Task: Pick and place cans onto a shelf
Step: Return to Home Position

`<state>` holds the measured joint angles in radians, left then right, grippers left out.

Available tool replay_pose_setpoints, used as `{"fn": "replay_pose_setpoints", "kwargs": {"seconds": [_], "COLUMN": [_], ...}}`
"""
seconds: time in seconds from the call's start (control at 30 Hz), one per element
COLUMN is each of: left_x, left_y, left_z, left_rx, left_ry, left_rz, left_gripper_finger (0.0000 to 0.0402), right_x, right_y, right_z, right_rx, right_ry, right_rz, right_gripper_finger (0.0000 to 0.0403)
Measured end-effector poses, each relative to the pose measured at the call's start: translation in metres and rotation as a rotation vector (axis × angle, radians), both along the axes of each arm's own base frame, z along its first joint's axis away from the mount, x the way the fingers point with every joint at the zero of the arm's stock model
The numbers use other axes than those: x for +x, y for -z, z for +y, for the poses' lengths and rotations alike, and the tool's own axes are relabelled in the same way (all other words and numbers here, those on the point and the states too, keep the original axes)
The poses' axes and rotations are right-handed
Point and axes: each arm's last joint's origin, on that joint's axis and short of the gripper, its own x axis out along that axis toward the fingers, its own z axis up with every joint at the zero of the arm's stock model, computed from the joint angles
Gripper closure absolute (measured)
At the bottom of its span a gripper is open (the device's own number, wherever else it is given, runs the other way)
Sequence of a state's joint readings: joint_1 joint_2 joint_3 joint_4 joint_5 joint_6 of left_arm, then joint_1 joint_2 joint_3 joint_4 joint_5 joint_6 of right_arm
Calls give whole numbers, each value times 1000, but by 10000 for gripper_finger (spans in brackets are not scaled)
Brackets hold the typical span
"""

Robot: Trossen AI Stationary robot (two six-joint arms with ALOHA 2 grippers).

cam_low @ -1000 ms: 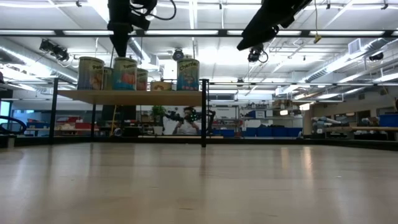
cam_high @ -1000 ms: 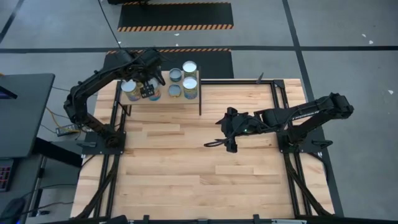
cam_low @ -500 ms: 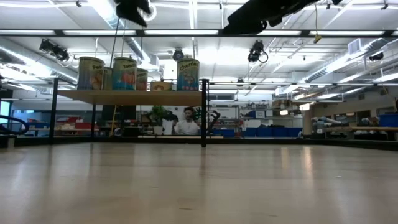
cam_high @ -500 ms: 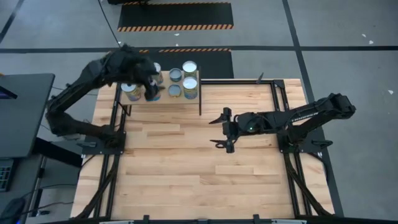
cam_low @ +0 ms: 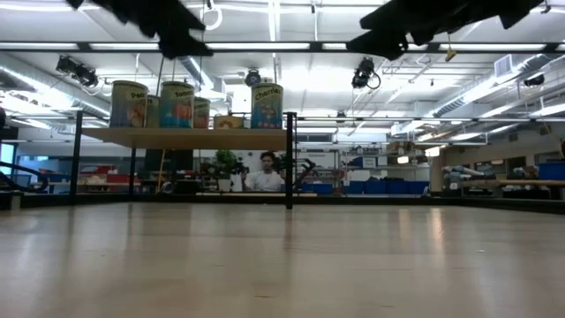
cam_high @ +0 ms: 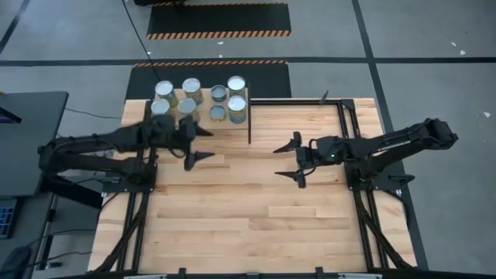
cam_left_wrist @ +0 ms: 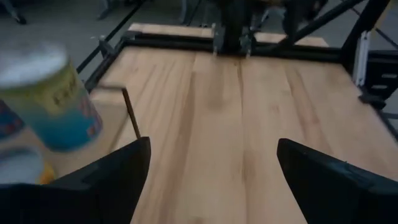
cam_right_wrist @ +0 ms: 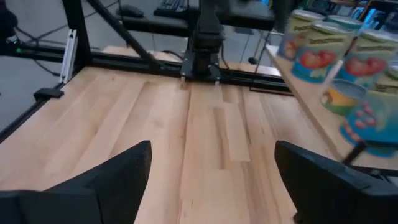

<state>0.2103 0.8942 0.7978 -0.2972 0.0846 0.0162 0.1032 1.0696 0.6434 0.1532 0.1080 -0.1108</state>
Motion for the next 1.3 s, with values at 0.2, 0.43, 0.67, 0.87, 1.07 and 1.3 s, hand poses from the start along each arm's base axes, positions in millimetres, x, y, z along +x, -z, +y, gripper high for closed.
{"fn": "replay_pose_setpoints", "kwargs": {"seconds": [0.2, 0.43, 0.67, 0.87, 1.07, 1.3], "left_x": [-14, -24, -27, -25, -22, -38], "left_y": [46, 84, 108, 99, 94, 90], "left_z": [-19, -25, -24, -23, -33, -45], "left_rx": [11, 16, -28, -12, 25, 97], "left_ry": [14, 19, -38, -60, 18, 11], "left_rz": [-10, 35, 136, 51, -8, -95], "left_gripper_finger": [45, 45, 45, 45, 45, 45], "right_x": [-25, -43, -38, -37, -43, -84], "right_y": [5, 22, 24, 17, 19, 32], "right_z": [-2, -12, -34, -37, -27, -22], "right_rx": [10, 71, 67, 27, 12, 71], "right_ry": [29, 136, 199, 189, 133, 144], "right_rz": [-60, -119, -128, -201, -250, -362], "right_gripper_finger": [55, 55, 55, 67, 161, 288]}}
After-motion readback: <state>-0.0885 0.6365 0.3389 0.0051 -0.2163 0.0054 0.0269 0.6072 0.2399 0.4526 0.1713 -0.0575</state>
